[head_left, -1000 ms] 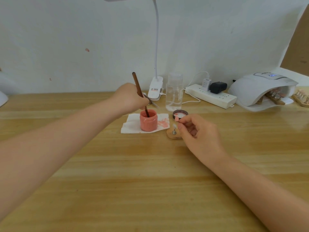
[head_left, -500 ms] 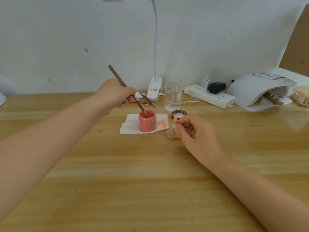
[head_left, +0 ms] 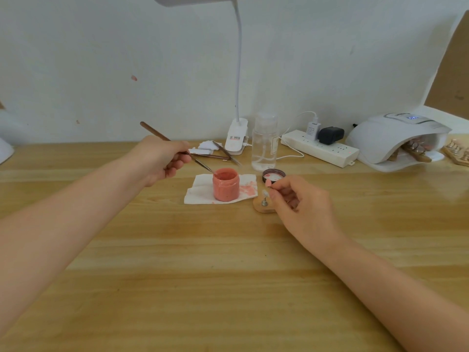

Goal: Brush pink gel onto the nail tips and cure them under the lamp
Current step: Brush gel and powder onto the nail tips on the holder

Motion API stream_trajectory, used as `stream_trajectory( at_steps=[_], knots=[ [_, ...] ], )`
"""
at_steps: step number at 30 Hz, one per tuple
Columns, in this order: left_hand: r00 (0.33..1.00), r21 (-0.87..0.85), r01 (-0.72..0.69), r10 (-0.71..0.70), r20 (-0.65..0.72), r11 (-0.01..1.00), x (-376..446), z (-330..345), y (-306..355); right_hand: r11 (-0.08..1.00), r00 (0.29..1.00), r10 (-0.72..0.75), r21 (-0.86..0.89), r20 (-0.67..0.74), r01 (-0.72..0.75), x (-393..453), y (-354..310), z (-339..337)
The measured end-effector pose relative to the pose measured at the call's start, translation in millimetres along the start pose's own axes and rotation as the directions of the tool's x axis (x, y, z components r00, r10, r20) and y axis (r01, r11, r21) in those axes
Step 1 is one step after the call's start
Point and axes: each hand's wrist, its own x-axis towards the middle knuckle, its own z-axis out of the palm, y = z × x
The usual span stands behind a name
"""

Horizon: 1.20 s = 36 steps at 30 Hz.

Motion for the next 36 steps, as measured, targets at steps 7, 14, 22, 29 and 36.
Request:
stream_trajectory(
  at_steps=[7, 14, 22, 29, 36],
  knots=[
    [0.998, -0.136, 0.048, -0.041, 0.051, 0.99, -1.0, -0.1, 1.7, 1.0, 1.0, -0.005, -0.008, 0.001, 0.005, -1.0, 0.2, 0.2],
    [0.987, -0.119, 0.133, -0.121, 0.101, 0.984, -1.8, 2.2, -9.3, 1.0, 1.0, 0.007, 0.004, -0.006, -0.007, -0.3, -1.1, 0.7],
    [0.986, -0.154, 0.158, -0.148, 0.071, 0.975, -1.3, -7.7, -6.3, 1.0, 1.0, 0.02, -0.009, 0.013, -0.02, -0.2, -2.5, -0.6],
    [0.977, -0.169, 0.191, -0.171, 0.131, 0.967, -4.7, 4.4, -7.8, 1.0, 1.0, 0.026, -0.006, 0.013, -0.026, -0.9, -2.6, -1.0],
    [0.968, -0.175, 0.235, -0.214, 0.128, 0.956, -4.2, -0.4, -21.2, 1.0, 1.0, 0.014, 0.013, 0.006, -0.014, -0.5, -1.5, 0.2]
  ],
)
